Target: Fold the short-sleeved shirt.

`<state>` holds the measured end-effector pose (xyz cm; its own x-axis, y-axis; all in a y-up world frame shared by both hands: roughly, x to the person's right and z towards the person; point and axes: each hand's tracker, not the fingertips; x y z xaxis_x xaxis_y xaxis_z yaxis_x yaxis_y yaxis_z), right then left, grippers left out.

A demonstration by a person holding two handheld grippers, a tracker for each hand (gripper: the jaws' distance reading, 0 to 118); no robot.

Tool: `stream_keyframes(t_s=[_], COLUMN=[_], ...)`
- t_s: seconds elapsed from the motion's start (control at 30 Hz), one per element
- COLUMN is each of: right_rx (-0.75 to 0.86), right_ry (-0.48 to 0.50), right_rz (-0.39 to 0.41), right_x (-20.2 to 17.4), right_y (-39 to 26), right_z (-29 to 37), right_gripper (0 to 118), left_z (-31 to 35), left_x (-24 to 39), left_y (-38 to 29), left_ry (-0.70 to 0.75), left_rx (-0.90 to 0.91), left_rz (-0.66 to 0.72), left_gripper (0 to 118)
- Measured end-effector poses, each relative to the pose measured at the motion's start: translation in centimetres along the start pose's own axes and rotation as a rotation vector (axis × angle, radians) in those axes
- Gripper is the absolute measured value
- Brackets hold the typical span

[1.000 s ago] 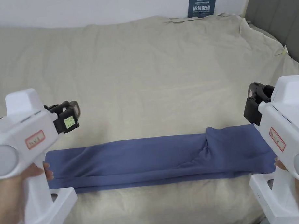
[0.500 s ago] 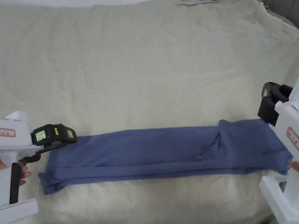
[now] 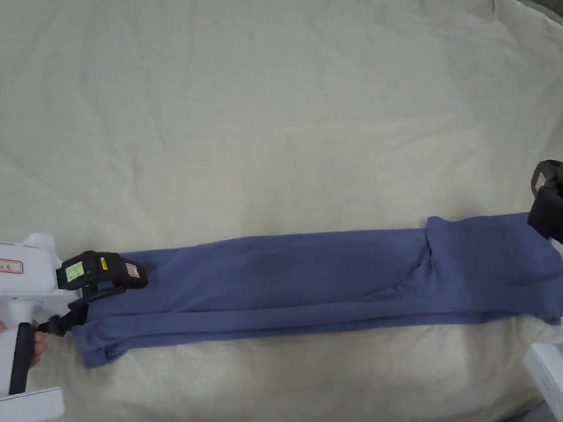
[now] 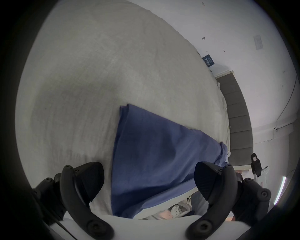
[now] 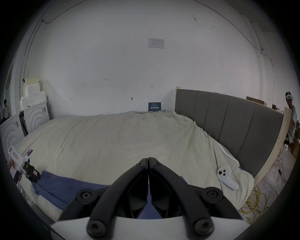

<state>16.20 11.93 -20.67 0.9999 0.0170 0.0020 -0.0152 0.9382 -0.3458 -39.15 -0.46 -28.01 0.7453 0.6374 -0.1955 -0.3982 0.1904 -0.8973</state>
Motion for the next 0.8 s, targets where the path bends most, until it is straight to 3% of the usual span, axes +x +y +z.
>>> stream_keyframes(t_s=[0.03,0.1,0.17,0.27,0.4,0.7,0.8], right_rx=[-0.001,-0.002,-0.007,-0.018,-0.029,0.005,0.023], right_ry=[0.000,0.003,0.013,0.021,0.032,0.049,0.051], right_rz=[0.003,0.007,0.015,0.031,0.026,0.000,-0.010], right_x=[0.0,-0.2,-0.4,-0.8,-0.9,0.1,0.6], right_y=[0.1,0.1,-0.1,-0.6,-0.9,-0.3,0.0], right_z=[-0.1,-0.1,-0.2,-0.2,-0.2,0.5,0.8], right_gripper=[0,0,0,0,0,0,0], left_z=[0.1,0.2,0.3,0.3,0.6,5.3,6.8], left_x=[0.0,0.1,-0.1,-0.4,1.5,8.7,12.2], left_y=[-0.2,-0.5,-0.9,-1.8,-2.4,-2.1,-3.0], left_ry=[-0.024,0.015,0.069,0.019,0.103,0.213,0.191], left_rx=[0.003,0.009,0.014,0.048,0.074,0.168,0.182], left_rz=[0.003,-0.020,-0.016,0.043,0.012,-0.143,-0.190], left_gripper=[96,61,12,7,3,1,1])
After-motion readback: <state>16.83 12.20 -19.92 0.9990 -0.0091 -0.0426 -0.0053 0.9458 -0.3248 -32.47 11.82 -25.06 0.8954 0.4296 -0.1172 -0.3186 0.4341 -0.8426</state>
